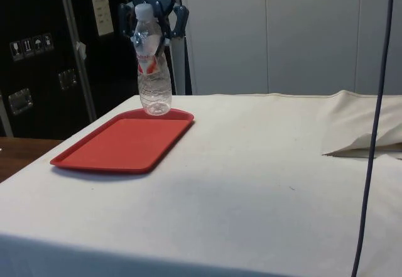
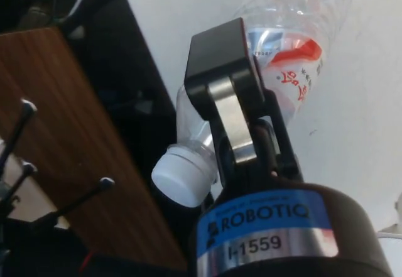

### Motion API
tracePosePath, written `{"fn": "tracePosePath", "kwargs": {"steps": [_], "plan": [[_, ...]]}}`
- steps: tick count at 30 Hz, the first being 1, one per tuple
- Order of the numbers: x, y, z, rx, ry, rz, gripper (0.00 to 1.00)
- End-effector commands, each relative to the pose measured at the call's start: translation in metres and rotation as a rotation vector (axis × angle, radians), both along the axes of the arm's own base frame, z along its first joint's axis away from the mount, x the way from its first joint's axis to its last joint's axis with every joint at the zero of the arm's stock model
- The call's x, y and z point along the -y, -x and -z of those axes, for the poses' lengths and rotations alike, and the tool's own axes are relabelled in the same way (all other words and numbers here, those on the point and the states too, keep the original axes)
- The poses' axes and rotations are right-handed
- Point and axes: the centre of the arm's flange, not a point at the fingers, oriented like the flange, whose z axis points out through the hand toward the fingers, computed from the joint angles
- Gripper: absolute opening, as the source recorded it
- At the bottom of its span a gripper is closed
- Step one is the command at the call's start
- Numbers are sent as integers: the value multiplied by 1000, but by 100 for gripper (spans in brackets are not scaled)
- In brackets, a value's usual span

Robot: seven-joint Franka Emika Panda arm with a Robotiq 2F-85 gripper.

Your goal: Place the bottle upright on the tray.

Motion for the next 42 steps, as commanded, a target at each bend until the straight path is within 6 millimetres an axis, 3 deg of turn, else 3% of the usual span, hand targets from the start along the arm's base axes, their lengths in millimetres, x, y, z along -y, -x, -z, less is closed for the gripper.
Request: {"fn": "tracePosePath", "kwargs": {"steps": [1, 20, 27, 42], "plan": [[1, -2, -1, 7, -13, 5, 0], [12, -3, -10, 22, -118, 71, 0], [18, -3, -24, 32, -166, 95, 0], [29, -7, -24, 36, -184, 159, 0]]}}
